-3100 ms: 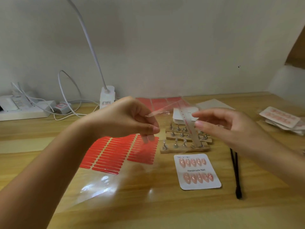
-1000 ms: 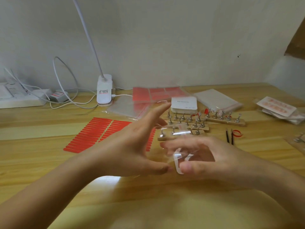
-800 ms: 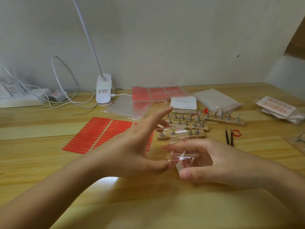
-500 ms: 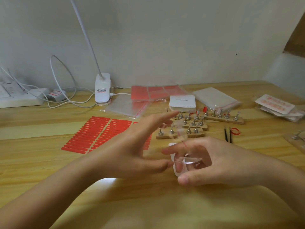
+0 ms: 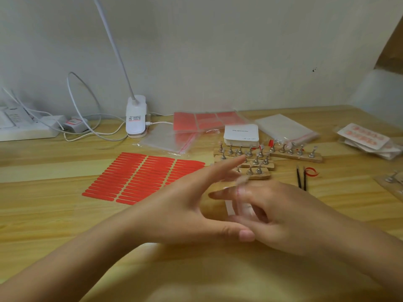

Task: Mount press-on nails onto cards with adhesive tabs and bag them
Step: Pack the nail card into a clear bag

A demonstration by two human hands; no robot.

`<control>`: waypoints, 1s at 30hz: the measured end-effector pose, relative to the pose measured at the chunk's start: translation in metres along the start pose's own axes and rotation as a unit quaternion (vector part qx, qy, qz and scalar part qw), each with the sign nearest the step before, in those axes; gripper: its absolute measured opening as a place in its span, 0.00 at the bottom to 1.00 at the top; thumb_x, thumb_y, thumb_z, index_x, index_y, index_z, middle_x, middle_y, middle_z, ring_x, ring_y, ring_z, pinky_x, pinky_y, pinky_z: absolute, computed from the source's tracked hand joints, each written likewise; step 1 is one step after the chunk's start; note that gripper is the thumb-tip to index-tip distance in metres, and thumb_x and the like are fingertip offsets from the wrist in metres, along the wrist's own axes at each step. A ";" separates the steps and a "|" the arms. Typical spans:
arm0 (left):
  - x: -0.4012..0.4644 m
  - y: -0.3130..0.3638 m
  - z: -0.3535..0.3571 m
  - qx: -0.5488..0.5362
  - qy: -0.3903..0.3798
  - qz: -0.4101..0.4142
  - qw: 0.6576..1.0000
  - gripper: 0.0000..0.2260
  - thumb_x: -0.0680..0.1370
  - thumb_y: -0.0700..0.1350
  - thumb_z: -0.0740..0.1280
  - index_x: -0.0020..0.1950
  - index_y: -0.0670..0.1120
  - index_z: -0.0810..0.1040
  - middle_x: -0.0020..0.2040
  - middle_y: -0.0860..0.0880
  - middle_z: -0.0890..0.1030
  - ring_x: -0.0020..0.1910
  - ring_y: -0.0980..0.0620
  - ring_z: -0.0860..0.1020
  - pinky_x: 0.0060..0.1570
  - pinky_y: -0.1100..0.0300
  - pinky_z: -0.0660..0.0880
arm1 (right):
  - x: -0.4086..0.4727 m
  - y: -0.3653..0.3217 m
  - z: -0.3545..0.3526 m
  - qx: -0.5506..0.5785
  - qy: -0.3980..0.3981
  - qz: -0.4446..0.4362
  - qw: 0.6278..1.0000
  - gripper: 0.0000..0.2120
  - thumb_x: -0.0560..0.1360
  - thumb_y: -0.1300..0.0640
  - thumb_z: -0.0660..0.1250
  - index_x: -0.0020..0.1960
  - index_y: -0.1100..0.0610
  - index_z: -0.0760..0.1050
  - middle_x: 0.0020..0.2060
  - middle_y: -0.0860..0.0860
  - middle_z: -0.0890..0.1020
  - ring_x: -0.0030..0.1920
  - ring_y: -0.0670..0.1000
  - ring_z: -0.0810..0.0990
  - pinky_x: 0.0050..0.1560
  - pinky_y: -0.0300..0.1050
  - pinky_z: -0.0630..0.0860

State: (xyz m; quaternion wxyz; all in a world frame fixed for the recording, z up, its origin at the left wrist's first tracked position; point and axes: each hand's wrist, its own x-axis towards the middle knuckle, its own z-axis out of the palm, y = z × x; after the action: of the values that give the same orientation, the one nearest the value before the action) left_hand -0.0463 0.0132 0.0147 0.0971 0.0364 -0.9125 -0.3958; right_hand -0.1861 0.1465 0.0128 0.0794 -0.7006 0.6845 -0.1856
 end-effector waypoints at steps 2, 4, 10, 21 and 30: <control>0.000 0.001 0.005 0.019 0.012 0.017 1.000 0.36 0.63 0.65 0.68 0.67 0.74 0.54 0.65 0.73 0.64 0.66 0.72 0.62 0.62 0.76 0.61 | 0.001 -0.004 0.001 -0.016 0.004 -0.002 1.000 0.19 0.73 0.39 0.55 0.61 0.41 0.71 0.52 0.32 0.77 0.57 0.39 0.73 0.44 0.36 0.74; 0.000 0.003 0.008 0.021 0.011 0.037 0.999 0.34 0.65 0.63 0.68 0.67 0.72 0.55 0.66 0.71 0.64 0.66 0.70 0.63 0.61 0.75 0.62 | 0.002 -0.008 0.003 -0.029 0.036 -0.010 0.999 0.14 0.74 0.41 0.57 0.58 0.42 0.68 0.48 0.40 0.82 0.48 0.43 0.79 0.36 0.44 0.76; 0.005 0.001 0.009 -0.040 0.046 0.060 0.996 0.18 0.76 0.51 0.62 0.65 0.56 0.69 0.63 0.62 0.74 0.63 0.65 0.71 0.60 0.70 0.67 | 0.002 -0.004 0.006 -0.058 0.067 -0.004 0.996 0.09 0.74 0.47 0.60 0.41 0.47 0.77 0.25 0.41 0.75 0.31 0.44 0.72 0.26 0.31 0.57; 0.005 -0.014 0.003 -0.098 0.160 0.056 0.981 0.24 0.74 0.63 0.57 0.63 0.51 0.72 0.54 0.53 0.81 0.56 0.57 0.78 0.54 0.64 0.72 | 0.006 0.005 0.010 -0.010 0.025 0.030 0.999 0.17 0.74 0.47 0.54 0.60 0.35 0.72 0.33 0.32 0.74 0.40 0.30 0.70 0.34 0.31 0.64; 0.004 -0.018 0.004 -0.071 0.170 0.063 0.981 0.22 0.72 0.68 0.57 0.54 0.55 0.77 0.46 0.58 0.82 0.44 0.62 0.79 0.42 0.72 0.70 | 0.006 0.006 -0.002 0.066 -0.005 0.003 0.998 0.15 0.76 0.52 0.62 0.58 0.35 0.74 0.38 0.37 0.74 0.39 0.42 0.73 0.38 0.34 0.66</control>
State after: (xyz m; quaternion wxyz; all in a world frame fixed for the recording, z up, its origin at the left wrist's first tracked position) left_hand -0.0512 0.0034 -0.0010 0.2782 0.0389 -0.8527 -0.4404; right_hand -0.1923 0.1404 0.0140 0.1296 -0.6927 0.6724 -0.2265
